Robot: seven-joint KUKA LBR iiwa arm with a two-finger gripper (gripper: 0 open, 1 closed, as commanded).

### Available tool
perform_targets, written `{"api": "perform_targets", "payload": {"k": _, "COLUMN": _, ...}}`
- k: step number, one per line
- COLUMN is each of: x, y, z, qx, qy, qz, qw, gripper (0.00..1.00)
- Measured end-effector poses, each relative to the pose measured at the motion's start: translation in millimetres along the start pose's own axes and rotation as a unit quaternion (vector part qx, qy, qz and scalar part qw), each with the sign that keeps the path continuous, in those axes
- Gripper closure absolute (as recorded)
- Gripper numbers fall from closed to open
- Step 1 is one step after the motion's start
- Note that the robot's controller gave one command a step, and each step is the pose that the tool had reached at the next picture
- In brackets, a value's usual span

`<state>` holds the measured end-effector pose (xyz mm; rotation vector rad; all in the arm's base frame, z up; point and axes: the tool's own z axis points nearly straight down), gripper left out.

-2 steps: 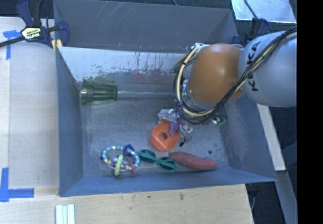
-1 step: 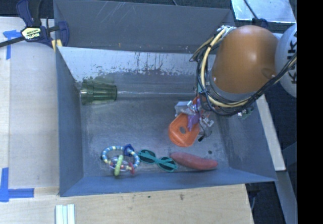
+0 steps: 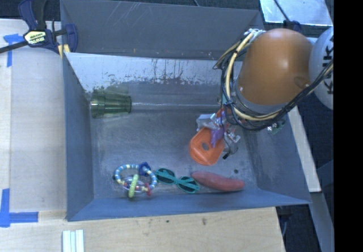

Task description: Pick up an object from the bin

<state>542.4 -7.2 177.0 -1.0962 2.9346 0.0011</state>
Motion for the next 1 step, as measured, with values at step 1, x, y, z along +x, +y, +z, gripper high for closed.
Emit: {"api": "perform_targets", "payload": {"k": 1, "x": -1.6, "y": -2.9, "z": -39.6, "qx": -0.002, "qy": 0.0021, "qz": -0.004, "qw": 1.0000, "gripper": 1.00}}
